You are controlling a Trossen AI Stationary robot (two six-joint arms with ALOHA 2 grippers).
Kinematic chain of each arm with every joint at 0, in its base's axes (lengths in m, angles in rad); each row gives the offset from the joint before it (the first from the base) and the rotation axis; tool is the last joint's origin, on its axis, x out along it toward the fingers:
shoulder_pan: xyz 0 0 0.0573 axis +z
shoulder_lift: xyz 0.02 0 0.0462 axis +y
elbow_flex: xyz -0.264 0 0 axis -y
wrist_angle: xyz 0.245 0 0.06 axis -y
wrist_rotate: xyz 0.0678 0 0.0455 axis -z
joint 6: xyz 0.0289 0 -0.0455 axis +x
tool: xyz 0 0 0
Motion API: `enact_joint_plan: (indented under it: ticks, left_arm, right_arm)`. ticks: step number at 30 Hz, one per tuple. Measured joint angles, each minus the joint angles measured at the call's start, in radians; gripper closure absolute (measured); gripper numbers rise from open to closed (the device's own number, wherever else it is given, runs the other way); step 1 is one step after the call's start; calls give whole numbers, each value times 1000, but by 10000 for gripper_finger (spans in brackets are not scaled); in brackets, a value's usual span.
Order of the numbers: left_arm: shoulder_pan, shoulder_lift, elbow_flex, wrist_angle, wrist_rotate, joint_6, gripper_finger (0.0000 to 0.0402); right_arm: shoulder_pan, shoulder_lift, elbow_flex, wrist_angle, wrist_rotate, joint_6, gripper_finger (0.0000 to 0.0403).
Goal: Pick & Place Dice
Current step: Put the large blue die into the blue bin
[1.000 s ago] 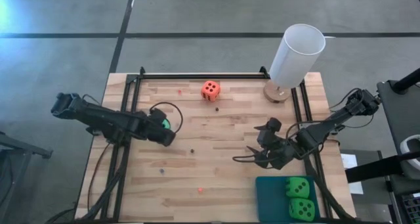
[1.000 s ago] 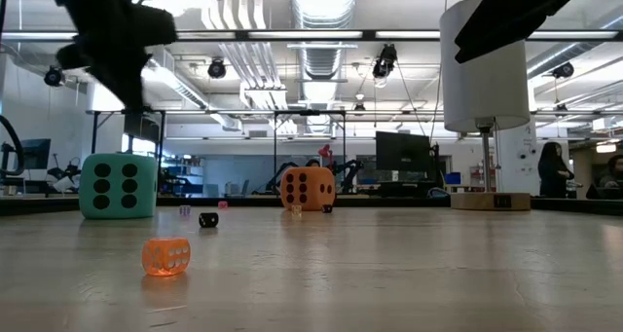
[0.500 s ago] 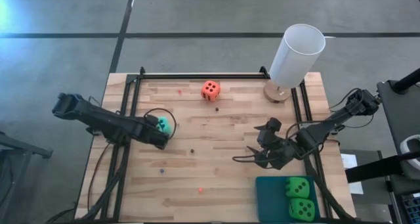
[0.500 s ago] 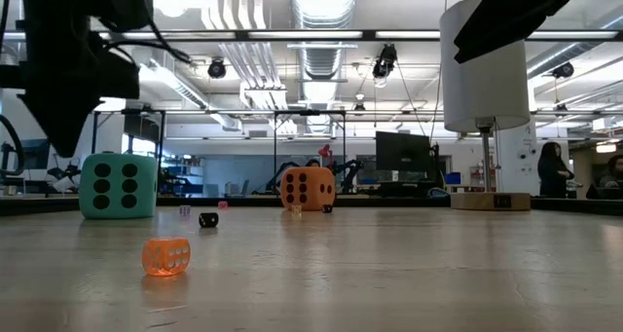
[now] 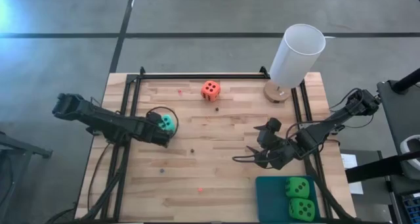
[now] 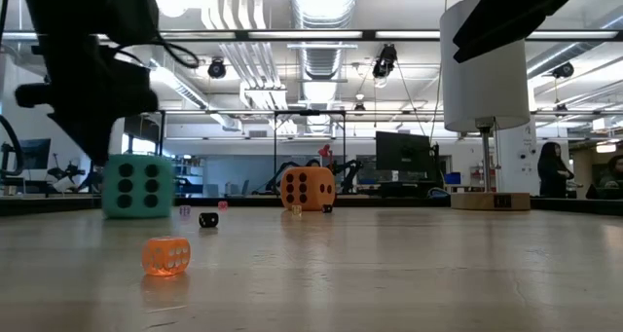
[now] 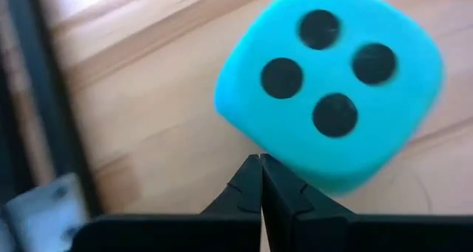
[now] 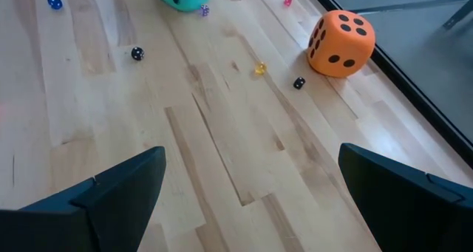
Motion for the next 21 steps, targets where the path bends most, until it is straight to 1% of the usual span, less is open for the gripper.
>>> enact_joint_plan:
  ticks: [9,12,14,16,21]
  left_arm:
    - [61,102,2,301,-22,258,401]
    - [72,130,19,350,-25,328,401]
    - [72,134,43,324,-21,335,401]
    - [68,127,69,261,-12,315,401]
    - [64,111,125,2,-25,173,401]
  right_arm:
    - [0,0,0,13,1,-1,3]
    - [0,0,0,14,1,-1,3]
    - [0,0,0,14,1,-1,3]
    - [0,0,0,14,1,-1,3]
    - [0,0,0,14,1,-1,3]
